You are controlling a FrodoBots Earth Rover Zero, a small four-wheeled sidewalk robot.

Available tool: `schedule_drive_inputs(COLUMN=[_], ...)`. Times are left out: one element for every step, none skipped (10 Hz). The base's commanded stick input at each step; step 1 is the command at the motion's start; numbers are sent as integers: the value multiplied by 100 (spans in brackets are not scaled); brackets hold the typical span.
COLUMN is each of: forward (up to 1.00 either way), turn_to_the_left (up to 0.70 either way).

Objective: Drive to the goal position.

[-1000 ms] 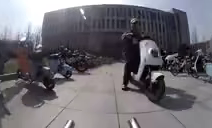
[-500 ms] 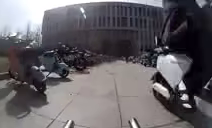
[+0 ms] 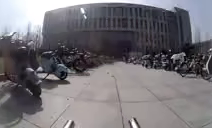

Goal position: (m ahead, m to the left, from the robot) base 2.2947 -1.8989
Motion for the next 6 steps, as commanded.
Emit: schedule_drive_inputs(forward=[100, 100, 100, 100, 100, 100], turn_to_the_left=[-20, -27, -27, -27, -27, -27])
